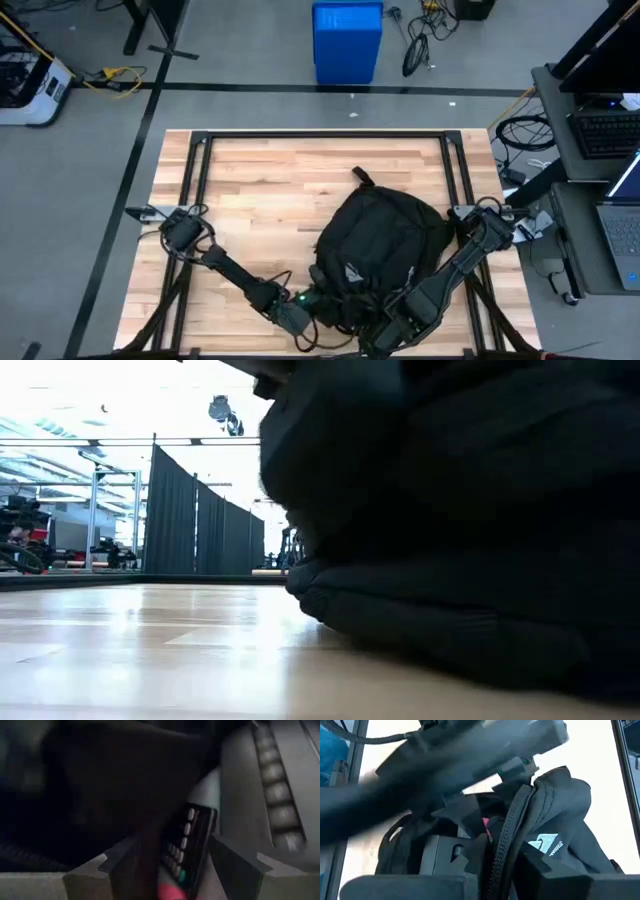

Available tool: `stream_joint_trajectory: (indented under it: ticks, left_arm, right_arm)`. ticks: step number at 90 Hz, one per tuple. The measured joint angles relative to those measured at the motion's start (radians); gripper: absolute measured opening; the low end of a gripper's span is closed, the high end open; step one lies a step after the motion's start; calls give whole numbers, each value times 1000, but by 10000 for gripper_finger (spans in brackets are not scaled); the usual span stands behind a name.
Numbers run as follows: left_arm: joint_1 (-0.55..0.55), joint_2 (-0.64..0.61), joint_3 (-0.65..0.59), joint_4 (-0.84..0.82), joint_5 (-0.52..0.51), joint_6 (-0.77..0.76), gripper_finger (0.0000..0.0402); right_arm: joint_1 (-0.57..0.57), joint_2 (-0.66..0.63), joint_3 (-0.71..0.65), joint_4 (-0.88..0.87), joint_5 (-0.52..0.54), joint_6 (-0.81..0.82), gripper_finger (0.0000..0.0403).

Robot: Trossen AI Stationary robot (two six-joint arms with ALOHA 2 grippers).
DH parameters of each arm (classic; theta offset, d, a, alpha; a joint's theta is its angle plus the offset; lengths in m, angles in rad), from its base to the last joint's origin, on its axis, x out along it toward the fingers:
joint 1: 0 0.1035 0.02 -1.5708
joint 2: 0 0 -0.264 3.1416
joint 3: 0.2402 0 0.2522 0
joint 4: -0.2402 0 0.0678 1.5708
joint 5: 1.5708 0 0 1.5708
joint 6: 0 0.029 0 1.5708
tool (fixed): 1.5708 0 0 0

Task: Unpack backpack
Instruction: Remove the black medicine organizer from the black backpack

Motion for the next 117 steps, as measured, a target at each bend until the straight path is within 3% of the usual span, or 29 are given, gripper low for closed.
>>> stream_joint_trajectory:
  ticks: [9,31,43,75,90,104,117]
  left_arm:
    - [-9,0,0,-148,31,54,223]
    - [36,0,0,-363,273,230,223]
    - [68,-1,0,-360,348,310,223]
    - [100,-1,0,-358,410,711,223]
    - [105,3,-3,-255,499,732,223]
    - [104,6,-4,-122,512,773,223]
    - [108,6,-4,-100,543,779,223]
  right_arm:
    - [7,0,0,-1,0,0,57]
    - [13,0,-1,8,0,0,57]
    - [13,0,-1,24,-1,-2,57]
    - [13,0,-2,47,-1,-31,57]
    - [13,0,-2,78,-2,-62,57]
    - [14,0,-2,84,-4,-71,57]
    - [13,-1,-2,85,-3,-72,57]
